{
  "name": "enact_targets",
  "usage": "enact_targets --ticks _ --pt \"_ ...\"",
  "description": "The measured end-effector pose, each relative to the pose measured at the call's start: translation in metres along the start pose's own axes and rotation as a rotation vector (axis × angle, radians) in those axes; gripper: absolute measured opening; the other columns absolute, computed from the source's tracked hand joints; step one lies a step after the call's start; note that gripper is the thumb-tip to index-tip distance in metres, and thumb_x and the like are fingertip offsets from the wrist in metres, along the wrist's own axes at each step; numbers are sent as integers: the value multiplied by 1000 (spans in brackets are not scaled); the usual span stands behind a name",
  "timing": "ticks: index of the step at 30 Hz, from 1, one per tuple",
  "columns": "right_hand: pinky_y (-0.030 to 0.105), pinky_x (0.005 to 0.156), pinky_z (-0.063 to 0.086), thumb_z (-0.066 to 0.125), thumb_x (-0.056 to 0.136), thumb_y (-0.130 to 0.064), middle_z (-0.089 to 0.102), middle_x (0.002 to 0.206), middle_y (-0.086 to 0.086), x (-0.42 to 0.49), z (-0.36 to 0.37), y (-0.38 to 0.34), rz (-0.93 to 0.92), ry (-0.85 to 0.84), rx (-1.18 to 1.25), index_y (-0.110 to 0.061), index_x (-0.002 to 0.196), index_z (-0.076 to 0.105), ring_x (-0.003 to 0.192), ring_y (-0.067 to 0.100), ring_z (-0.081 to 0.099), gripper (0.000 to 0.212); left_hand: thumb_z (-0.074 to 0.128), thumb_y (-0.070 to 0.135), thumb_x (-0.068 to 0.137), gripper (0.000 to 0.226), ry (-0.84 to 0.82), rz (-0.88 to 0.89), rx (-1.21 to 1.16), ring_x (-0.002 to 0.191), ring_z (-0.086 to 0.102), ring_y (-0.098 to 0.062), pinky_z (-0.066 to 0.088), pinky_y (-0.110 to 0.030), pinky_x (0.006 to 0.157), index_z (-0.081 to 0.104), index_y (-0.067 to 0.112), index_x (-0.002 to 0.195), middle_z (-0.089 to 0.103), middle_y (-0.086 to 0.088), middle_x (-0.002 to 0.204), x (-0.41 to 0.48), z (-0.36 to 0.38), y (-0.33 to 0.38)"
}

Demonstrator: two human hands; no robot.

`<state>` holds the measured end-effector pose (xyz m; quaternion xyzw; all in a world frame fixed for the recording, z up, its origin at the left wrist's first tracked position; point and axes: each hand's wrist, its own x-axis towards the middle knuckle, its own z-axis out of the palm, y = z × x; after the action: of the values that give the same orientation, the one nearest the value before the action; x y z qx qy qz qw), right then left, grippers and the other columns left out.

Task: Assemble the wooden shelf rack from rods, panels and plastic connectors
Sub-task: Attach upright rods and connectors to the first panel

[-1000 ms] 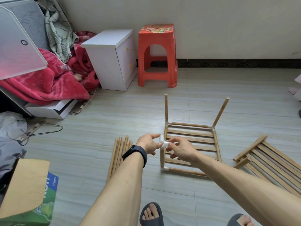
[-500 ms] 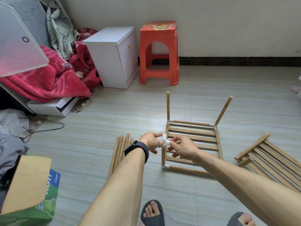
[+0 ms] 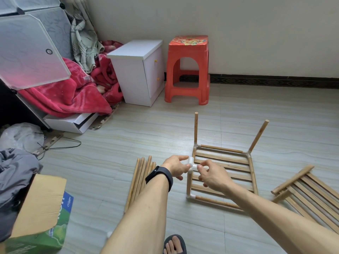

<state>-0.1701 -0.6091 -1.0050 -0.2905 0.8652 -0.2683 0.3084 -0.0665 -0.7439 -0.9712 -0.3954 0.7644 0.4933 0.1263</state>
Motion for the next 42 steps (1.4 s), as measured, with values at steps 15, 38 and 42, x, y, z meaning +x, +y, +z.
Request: enact_targets --ticks 15,38,42 --pt "36 88 55 44 101 -44 64 126 0 11 103 -11 -401 -490 -825 -27 134 55 109 23 63 39 51 27 96 41 116 -410 206 121 60 -22 48 -33 104 57 25 137 59 -2 139 -10 -5 -240" --pt "31 76 51 46 104 -50 63 122 1 45 153 19 173 -786 -149 -24 128 56 89 12 65 36 59 0 96 19 91 -335 -514 70 71 -19 57 -26 63 69 14 103 67 -17 111 10 -17 -239" --pt "31 77 60 54 102 -49 69 125 1 15 80 -36 126 -788 171 -21 140 55 98 18 75 47 51 -4 99 31 87 -154 -708 71 73 -23 58 -26 63 68 10 120 69 -21 114 -20 -53 -159"
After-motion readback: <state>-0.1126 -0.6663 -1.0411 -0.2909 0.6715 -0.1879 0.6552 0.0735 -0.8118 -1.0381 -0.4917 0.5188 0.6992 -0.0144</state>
